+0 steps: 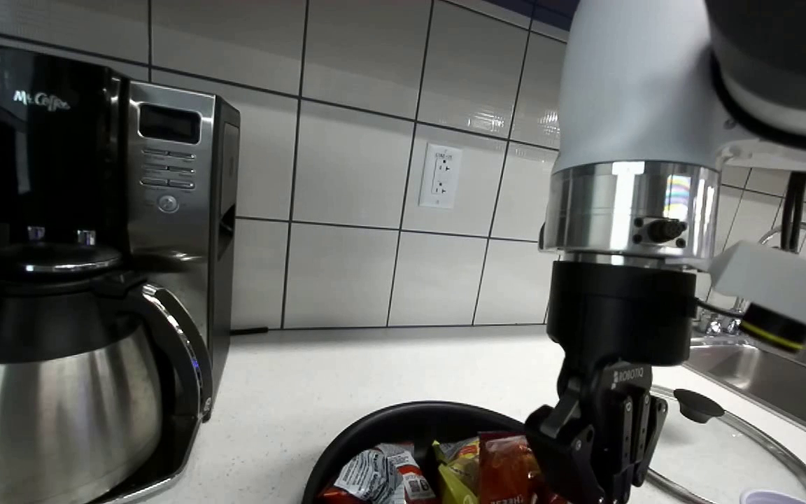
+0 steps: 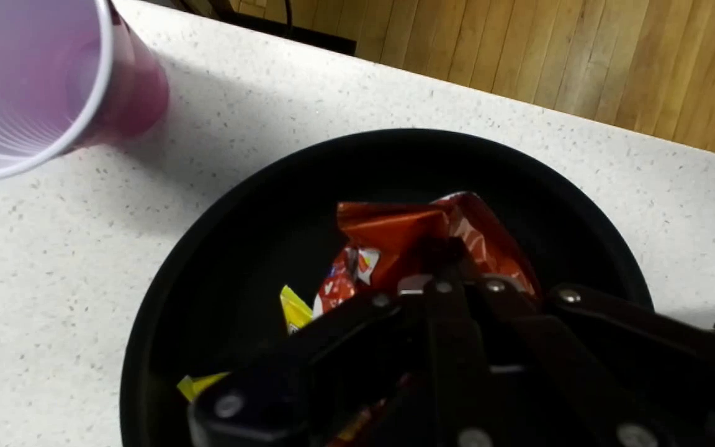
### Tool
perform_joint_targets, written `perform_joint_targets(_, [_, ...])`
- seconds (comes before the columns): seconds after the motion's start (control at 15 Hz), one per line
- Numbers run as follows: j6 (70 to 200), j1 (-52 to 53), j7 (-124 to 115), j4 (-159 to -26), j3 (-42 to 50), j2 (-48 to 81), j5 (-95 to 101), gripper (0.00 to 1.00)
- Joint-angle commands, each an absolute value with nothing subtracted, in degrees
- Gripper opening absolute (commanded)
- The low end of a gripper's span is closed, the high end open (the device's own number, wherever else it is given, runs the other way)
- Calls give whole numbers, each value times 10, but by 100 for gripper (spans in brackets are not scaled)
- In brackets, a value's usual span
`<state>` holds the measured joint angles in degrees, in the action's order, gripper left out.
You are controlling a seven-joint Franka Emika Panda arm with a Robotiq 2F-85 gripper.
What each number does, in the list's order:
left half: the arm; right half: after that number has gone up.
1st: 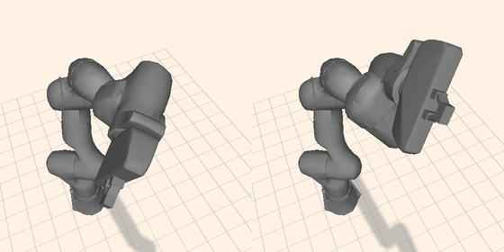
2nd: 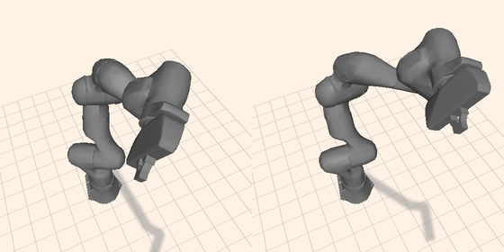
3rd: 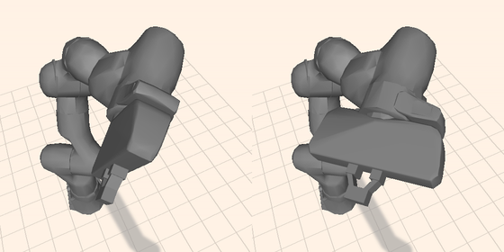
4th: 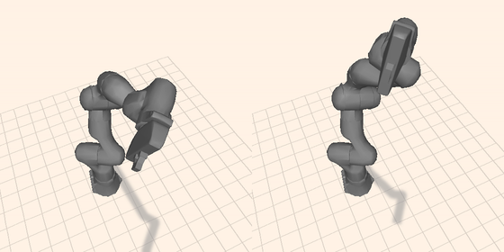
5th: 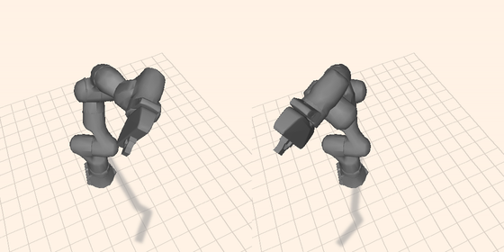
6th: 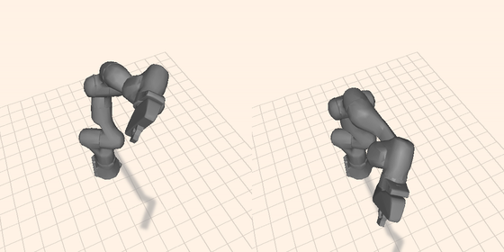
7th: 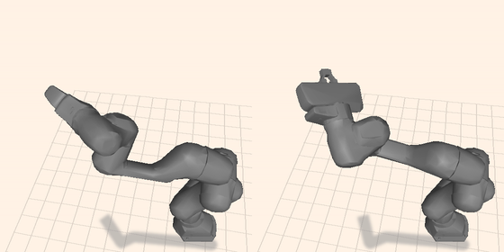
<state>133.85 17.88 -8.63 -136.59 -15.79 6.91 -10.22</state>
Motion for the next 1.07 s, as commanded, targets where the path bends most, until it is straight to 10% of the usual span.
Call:
perform_joint_targets(0.0, [1319,165,-47,-1341,-160,94,-126,0])
perform_joint_targets(1.0, [1306,162,26,-1282,-172,188,-172,0])
